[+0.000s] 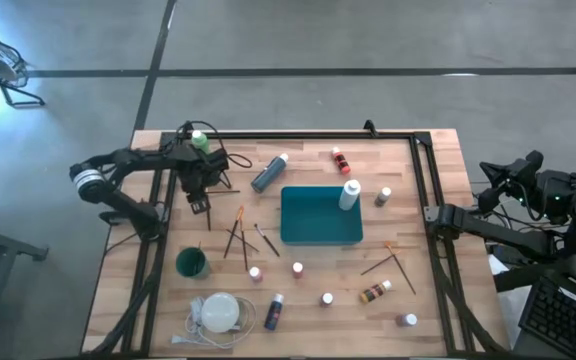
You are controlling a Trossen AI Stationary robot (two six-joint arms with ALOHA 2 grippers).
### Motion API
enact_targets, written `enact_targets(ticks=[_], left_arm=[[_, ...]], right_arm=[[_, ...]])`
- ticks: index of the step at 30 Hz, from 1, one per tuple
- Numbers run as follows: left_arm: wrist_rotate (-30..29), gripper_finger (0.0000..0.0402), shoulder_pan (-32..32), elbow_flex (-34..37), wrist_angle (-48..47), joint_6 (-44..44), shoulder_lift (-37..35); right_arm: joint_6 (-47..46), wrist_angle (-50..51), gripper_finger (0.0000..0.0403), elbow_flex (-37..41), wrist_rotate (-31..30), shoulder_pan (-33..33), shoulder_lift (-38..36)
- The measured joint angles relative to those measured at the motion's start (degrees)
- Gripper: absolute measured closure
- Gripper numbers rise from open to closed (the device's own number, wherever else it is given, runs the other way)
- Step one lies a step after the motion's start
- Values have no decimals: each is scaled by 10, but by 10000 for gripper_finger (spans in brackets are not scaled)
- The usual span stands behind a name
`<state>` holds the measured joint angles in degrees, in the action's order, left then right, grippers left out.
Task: Pick & Place Paint Supplies
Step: Put the gold paintbrush into the green cup
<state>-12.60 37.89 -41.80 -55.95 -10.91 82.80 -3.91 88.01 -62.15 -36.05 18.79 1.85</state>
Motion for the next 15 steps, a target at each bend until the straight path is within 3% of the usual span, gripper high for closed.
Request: enact_targets(ticks=[15], left_arm=[[-16,290,3,1,12,-5,35]], right_arm=[[-1,0,394,0,0,0,0]])
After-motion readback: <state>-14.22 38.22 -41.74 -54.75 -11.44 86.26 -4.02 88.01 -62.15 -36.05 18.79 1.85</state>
